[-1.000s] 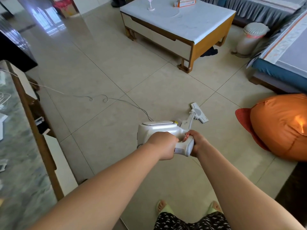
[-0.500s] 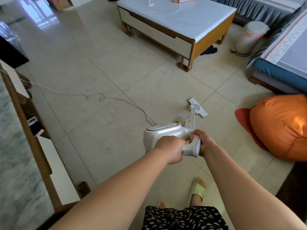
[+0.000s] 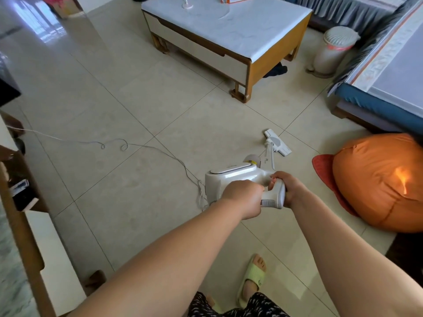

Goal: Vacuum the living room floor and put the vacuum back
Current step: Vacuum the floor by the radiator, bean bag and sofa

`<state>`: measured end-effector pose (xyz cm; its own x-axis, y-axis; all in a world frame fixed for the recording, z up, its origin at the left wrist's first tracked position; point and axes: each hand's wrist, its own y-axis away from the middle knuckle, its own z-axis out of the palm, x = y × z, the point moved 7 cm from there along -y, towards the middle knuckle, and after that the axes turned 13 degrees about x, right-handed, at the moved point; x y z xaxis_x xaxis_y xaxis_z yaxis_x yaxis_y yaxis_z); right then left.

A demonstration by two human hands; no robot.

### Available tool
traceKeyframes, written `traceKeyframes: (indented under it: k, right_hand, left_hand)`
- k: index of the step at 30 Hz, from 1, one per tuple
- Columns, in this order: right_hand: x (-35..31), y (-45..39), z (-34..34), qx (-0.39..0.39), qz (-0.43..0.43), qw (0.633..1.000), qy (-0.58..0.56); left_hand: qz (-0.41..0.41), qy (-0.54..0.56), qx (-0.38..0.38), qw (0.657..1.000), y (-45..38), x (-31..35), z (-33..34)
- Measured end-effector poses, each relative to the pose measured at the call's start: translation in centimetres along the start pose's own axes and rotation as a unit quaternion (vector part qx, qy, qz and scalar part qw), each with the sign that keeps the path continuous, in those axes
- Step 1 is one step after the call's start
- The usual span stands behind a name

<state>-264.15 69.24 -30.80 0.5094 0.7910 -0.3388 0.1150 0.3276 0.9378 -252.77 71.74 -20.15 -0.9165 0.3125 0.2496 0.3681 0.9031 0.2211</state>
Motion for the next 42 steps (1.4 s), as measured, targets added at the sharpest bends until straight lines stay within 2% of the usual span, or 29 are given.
traceKeyframes:
  k: [11, 27, 33, 42]
  right_hand:
    - [-10.1, -3.9, -0.8, 0.011, -0.001, 1.0, -0.017]
    - [-23.8, -9.2, 4.1, 0.075, -0.012, 0.995, -0.07]
    - [-24.2, -9.5, 5.4, 0.072, 0.0, 0.995, -0.076]
    - [-18.5, -6.3, 5.9, 0.028, 0.002, 0.999, -0.046]
  left_hand:
    - [0.011, -0.006, -0.016, 1.0, -10.4, 2.7, -2.6]
    - [0.093, -0.021, -0.039, 0.995, -27.4, -0.2, -7.1]
    - [0.09, -0.021, -0.04, 0.995, -28.0, -1.2, -7.9]
    - [0.052, -0.031, -0.019, 0.998, -20.5, -1.8, -7.9]
